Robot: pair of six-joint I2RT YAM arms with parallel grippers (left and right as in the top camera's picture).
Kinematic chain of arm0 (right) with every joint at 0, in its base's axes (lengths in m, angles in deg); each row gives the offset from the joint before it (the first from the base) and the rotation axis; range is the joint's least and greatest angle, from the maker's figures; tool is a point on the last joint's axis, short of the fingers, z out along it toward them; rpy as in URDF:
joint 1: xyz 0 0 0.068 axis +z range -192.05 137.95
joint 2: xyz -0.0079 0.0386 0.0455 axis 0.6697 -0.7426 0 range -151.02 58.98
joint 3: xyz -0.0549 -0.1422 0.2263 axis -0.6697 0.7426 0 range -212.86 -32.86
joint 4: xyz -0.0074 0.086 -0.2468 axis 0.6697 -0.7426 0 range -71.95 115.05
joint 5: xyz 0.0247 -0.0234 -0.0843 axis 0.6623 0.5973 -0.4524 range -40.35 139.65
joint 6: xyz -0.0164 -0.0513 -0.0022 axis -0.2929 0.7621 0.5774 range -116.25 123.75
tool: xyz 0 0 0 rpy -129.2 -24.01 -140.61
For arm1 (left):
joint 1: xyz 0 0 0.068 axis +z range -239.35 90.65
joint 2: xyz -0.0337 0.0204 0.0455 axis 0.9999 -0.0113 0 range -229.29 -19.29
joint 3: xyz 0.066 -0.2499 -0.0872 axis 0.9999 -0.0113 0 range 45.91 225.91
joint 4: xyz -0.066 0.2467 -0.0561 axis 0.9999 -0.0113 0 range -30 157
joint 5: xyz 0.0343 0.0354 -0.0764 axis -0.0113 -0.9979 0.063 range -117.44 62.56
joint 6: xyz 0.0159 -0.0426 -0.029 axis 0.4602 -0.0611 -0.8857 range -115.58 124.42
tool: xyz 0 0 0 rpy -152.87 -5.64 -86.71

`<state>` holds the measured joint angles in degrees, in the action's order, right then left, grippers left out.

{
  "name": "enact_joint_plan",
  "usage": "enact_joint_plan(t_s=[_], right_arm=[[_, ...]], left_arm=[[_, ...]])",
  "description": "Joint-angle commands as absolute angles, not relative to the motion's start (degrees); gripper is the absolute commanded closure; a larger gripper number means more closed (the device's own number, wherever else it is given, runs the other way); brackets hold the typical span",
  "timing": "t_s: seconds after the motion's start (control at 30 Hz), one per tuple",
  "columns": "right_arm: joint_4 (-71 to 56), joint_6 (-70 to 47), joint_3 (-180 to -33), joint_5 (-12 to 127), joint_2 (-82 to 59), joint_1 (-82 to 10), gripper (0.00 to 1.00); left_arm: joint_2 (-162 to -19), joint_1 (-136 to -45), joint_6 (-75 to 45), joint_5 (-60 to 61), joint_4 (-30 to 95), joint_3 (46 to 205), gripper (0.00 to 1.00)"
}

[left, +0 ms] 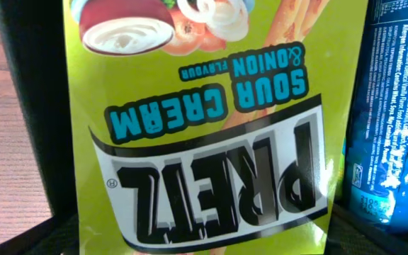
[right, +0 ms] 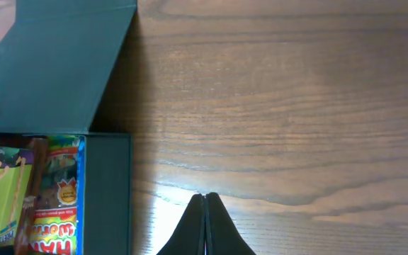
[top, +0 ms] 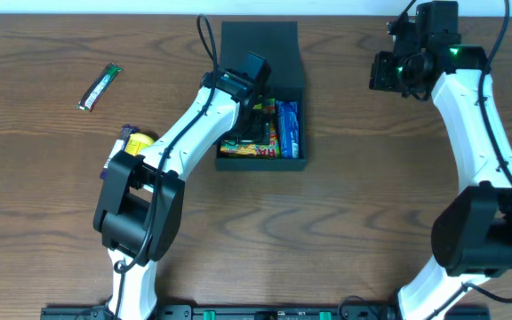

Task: Pack container
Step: 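Carry the Pretz box with the left gripper and lower it into the box, then push the Pretz box down into the box's left side with the left gripper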

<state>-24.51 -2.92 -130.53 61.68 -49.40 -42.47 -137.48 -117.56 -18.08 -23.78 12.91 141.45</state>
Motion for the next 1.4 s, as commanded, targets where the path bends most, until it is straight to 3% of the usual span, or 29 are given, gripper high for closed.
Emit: enact_joint_plan(t_s=[0.0,0.47,0.5,0.57,0.6,0.63,1.0,1.37], right_arm=[[-24.8,-1.7,-130.4,61.9,-49.9,-42.8,0.98],[-25.5,-1.7,-130.4,61.9,-49.9,-42.8,0.98],[-25.5,-1.7,-130.4,61.9,-49.9,-42.8,0.98],[-25.5,-1.7,-130.4,61.9,-49.9,-42.8,0.98],[-25.5,-1.7,-130.4,61.9,-49.9,-42.8,0.98],[-25.4,-1.7,-130.4,61.9,-49.9,-42.8,0.98],[-25.4,-1.7,-130.4,61.9,-49.9,-42.8,0.98],[-25.2,-1.7,-130.4,61.9,-49.9,-42.8,0.98]], left_arm=[[-137.4,-116.9,-17.6,-25.1,12.1,142.8,0.07],[-137.3,-116.7,-14.8,-26.1,5.6,157.6,0.03],[-137.3,-116.7,-14.8,-26.4,5.7,158.1,0.09],[-137.4,-116.7,-14.8,-26.1,6.5,158.2,0.48],[-137.4,-116.8,-14.5,-25.6,6.9,158.2,0.76],[-137.4,-116.9,-13.7,-24.6,7.7,158.1,0.93],[-145.6,-117.1,-9.8,-11.2,11.4,158.0,0.94],[-145.8,-117.6,-8.5,-9.6,12.5,157.7,0.94]])
